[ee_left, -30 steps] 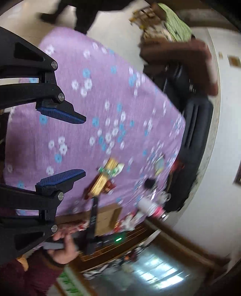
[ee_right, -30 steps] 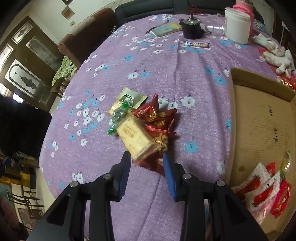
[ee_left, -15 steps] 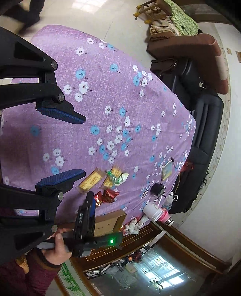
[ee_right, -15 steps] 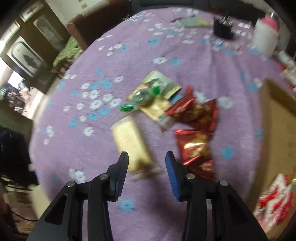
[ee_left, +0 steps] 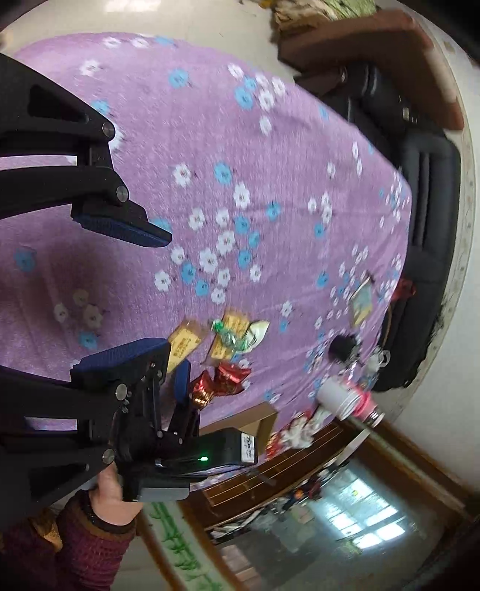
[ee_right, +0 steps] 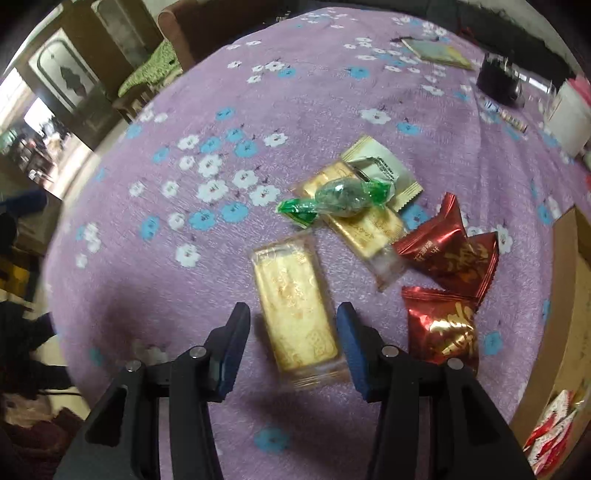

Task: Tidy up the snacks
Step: 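Grasp a green-wrapped candy with the left gripper while the right grasps a gold bread bar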

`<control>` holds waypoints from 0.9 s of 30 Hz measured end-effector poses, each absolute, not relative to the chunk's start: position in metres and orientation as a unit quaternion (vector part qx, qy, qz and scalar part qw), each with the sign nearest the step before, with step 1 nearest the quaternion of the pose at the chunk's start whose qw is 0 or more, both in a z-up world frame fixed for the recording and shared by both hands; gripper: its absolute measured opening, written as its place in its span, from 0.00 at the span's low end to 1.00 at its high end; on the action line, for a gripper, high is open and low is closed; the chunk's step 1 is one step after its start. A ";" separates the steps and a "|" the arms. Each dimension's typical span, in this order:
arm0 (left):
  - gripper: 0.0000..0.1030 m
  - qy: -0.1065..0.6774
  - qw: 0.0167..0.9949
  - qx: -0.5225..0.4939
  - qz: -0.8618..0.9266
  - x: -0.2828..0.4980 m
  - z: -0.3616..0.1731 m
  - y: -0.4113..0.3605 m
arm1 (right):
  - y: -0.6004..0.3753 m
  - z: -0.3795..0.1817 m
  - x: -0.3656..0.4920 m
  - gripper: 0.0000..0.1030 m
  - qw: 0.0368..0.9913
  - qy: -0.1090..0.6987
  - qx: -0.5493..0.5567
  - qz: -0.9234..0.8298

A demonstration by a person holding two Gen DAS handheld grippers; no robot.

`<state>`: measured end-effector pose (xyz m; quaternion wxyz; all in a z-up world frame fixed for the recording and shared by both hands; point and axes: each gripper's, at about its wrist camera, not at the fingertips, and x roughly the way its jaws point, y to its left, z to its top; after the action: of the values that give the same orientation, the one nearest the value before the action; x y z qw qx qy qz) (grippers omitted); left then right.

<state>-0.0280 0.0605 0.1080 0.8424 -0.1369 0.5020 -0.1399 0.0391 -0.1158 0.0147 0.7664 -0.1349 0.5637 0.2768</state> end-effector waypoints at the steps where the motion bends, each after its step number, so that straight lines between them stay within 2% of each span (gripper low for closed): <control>1: 0.52 0.505 0.840 -0.128 -0.151 -0.021 0.106 0.054 | -0.117 0.015 0.036 0.32 0.767 0.565 -0.134 0.274; 12: 0.52 0.518 0.820 -0.010 -0.242 0.056 0.074 -0.024 | -0.203 0.044 -0.003 0.31 0.793 0.566 0.009 0.223; 16: 0.48 0.520 0.815 0.015 -0.255 0.074 0.060 -0.047 | -0.229 0.050 -0.012 0.31 0.806 0.561 0.030 0.189; 19: 0.35 0.523 0.812 0.040 -0.255 0.086 0.048 -0.061 | -0.247 0.054 -0.020 0.31 0.813 0.555 0.048 0.169; 20: 0.26 0.528 0.810 0.045 -0.249 0.090 0.042 -0.065 | -0.250 0.055 -0.022 0.31 0.815 0.554 0.051 0.164; 21: 0.22 0.532 0.809 0.049 -0.244 0.093 0.037 -0.068 | -0.254 0.057 -0.024 0.31 0.817 0.552 0.055 0.159; 27: 0.22 0.516 0.827 0.038 -0.219 0.084 0.036 -0.067 | -0.271 0.062 -0.033 0.31 0.823 0.544 0.074 0.147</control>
<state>0.0841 -0.0671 0.0364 0.8271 0.0379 0.5162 -0.2193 -0.0328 -0.2709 0.0617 0.8227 0.0737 0.5440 0.1475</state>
